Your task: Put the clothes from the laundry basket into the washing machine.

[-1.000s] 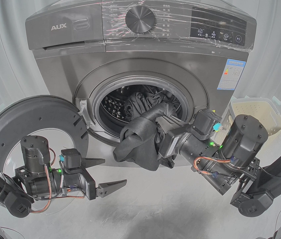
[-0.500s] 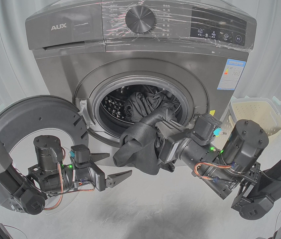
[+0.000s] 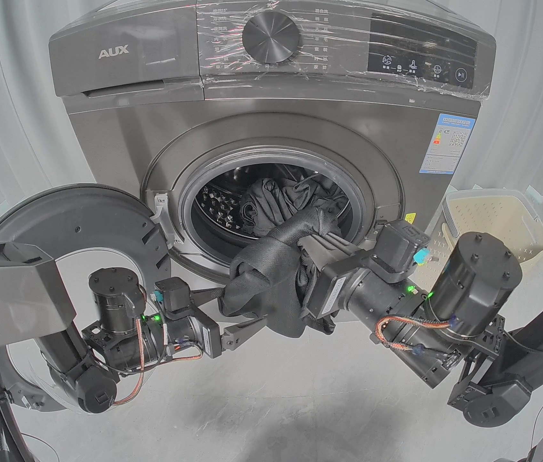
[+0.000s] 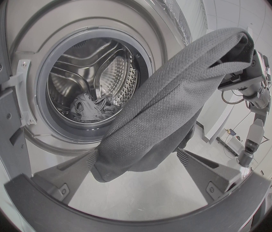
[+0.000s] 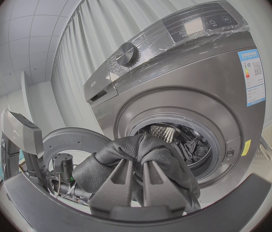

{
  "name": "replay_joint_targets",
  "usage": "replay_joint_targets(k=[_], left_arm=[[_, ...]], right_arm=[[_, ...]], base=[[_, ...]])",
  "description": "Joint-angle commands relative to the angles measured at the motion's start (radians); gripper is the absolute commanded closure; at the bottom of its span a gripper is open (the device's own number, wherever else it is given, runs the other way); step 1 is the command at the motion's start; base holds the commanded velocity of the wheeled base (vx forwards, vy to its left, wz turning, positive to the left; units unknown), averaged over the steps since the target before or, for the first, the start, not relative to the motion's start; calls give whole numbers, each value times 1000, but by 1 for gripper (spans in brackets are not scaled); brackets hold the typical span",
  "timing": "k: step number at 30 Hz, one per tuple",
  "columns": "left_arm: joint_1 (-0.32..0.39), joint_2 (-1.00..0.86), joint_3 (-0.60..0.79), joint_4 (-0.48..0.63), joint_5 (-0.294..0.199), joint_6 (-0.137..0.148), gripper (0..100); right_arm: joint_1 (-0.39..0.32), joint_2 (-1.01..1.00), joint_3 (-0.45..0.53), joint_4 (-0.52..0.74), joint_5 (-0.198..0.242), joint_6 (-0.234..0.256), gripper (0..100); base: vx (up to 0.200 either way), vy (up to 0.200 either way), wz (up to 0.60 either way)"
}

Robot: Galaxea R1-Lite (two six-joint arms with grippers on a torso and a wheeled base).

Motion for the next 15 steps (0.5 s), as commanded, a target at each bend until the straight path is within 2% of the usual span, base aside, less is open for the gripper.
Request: replay_joint_targets(k=[1, 10, 15], left_arm=[[-4, 37, -18, -11, 0, -10, 0], [-1, 49, -27, -27, 2, -8, 0], [10, 75, -60, -54, 28, -7, 0]], right_arm=[[2, -2, 0, 0, 0, 0, 100], [2, -2, 12, 0, 0, 0, 100], [2, -2, 18, -2, 0, 0, 100]], base=[[0, 0, 0], [0, 0, 0], [0, 0, 0]])
